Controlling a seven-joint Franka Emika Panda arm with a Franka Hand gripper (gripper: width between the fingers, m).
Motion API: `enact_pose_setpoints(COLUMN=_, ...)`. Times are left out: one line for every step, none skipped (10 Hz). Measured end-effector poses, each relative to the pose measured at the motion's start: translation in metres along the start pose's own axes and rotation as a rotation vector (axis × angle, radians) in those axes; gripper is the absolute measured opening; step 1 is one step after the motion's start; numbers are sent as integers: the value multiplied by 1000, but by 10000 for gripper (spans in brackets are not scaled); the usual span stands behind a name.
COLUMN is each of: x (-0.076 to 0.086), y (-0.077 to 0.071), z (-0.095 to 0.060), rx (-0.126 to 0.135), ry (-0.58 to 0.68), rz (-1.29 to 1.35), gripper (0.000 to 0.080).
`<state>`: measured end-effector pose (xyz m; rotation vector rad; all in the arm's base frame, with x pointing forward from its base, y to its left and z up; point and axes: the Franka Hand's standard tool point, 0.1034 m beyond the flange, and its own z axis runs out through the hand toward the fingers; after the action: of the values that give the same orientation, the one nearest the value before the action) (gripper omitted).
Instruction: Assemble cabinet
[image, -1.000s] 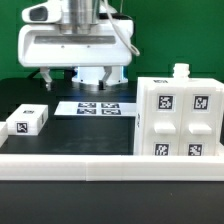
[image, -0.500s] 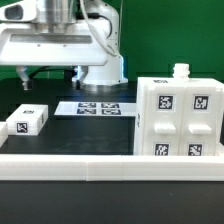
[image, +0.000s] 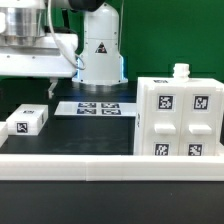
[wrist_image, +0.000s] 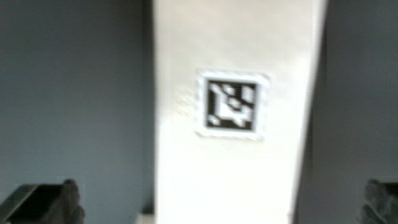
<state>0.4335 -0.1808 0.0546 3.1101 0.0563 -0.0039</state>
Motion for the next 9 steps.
enact_pose_setpoints(x=-1, y=-1, z=5, rx=-2, ry=-3, rz=-6, gripper=797)
enact_pose_setpoints(x=-3, y=0, z=9, rx=-5, ry=-6, rz=-11, gripper=797)
enact_pose_setpoints(x=-5, y=0, z=14, rx=-6, ry=-12, rz=-12, gripper=797)
enact_pose_setpoints(x=-6, y=-1, z=20, rx=-11, ry=-13, rz=-15, gripper=797)
enact_pose_setpoints(x=-8, y=-1, z=23, rx=-13, ry=-16, rz=-16, gripper=797)
enact_pose_setpoints(x=-10, y=-1, z=29, rx=-16, ry=-20, rz=-17, gripper=797)
enact_pose_setpoints(x=-12, y=-1, z=36, rx=-18, ry=-27, rz=-20, gripper=797)
enact_pose_setpoints(x=-13, y=-3, z=40, rx=-18, ry=-31, rz=-22, gripper=797)
enact_pose_setpoints(x=-14, y=-5, z=43, rx=-17, ry=-35, rz=-27, gripper=797)
